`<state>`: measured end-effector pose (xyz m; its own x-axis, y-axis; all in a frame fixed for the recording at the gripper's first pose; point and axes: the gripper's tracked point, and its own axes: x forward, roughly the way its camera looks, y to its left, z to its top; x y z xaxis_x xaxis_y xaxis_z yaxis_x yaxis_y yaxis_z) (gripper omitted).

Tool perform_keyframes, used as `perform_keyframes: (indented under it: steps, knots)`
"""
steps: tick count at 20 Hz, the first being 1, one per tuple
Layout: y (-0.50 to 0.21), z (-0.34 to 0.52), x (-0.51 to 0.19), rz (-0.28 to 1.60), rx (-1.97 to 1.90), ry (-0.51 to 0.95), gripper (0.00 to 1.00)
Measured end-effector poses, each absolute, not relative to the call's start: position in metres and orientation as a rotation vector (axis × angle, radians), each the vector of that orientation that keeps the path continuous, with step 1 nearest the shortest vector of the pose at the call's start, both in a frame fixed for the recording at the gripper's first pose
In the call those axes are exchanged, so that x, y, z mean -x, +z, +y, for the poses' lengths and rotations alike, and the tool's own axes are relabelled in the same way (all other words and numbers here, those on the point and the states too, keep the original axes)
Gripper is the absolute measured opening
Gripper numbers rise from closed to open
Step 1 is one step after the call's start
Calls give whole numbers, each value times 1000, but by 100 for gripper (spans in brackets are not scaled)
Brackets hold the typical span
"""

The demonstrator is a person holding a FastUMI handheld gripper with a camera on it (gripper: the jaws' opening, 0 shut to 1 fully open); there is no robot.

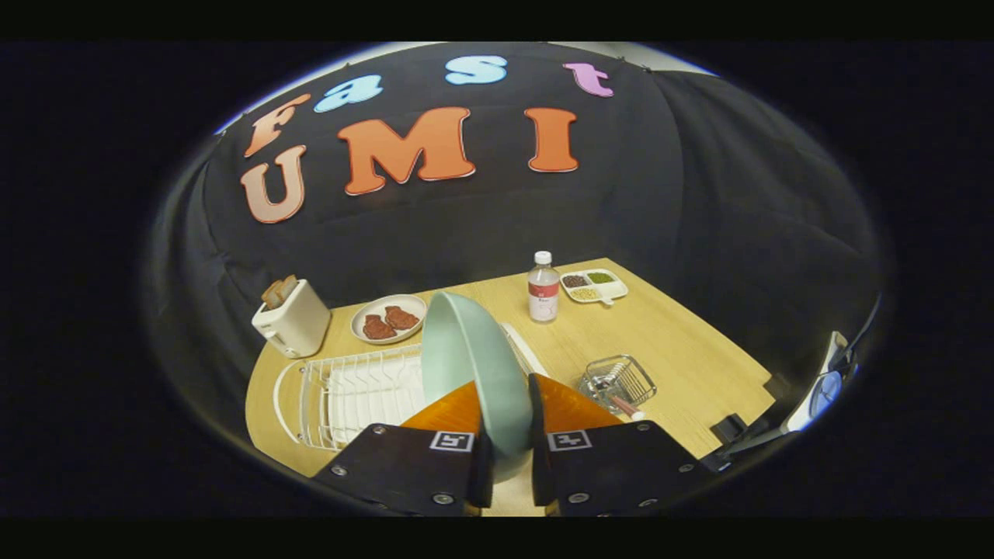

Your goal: Take the plate from the dish rack, then take the spoon from the basket and place it into the plate.

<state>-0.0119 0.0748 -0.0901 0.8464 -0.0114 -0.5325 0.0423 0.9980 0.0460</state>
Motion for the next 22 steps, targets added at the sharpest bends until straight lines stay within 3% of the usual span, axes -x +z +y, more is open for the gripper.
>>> perform_keyframes:
  steps: [22]
  knots:
    - [-188, 45, 138, 816, -414, -6, 20]
